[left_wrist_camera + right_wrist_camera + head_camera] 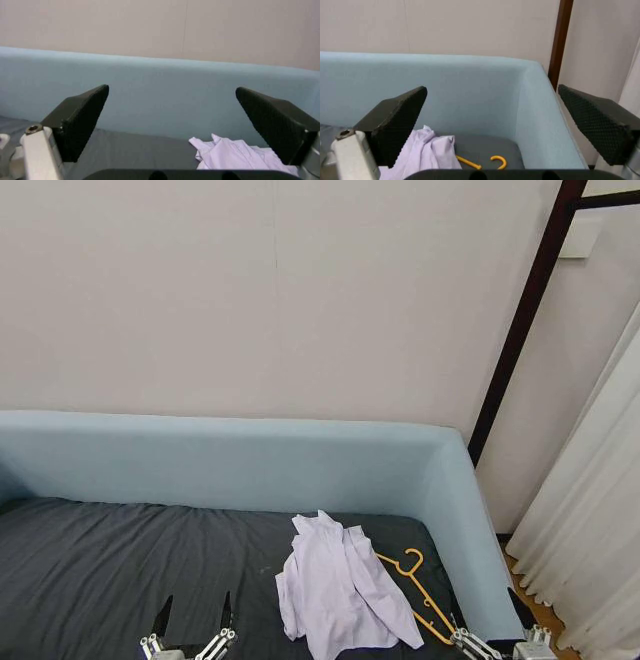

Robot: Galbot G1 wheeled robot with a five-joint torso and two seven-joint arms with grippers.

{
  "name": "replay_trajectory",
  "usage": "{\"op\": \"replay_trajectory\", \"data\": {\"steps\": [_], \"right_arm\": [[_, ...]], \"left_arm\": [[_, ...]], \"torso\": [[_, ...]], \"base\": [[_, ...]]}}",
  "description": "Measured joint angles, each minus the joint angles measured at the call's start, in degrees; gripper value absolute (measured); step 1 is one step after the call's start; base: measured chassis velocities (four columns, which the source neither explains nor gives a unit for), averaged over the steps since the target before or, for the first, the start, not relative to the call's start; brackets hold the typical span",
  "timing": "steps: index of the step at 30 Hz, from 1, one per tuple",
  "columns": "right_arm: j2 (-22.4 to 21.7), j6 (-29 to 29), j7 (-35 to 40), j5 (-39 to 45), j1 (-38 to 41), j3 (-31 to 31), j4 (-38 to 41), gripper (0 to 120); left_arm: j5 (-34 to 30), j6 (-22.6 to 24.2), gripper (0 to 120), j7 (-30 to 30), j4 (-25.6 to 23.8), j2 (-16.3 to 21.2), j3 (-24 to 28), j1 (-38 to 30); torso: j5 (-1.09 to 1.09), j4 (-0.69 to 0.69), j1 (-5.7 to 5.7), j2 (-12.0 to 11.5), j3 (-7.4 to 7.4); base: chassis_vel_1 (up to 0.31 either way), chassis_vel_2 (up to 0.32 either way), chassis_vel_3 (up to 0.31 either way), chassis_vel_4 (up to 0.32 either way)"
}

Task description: Pick up the clothes from the sofa and hang them on the clothes hanger.

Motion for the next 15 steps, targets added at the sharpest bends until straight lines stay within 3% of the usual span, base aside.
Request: {"op": "replay_trajectory", "data": {"steps": [15], "right_arm": [[-1.97, -2.45, 1.26, 3.17, -0.05, -0.45, -0.37, 100]], "left_arm": [[0.59, -0.37, 99, 0.25, 1.28, -0.09, 0.02, 0.02]], "torso": [[0.0, 0.0, 0.0, 0.0, 0.0]], "base": [[0.0, 0.0, 0.0, 0.0]]}}
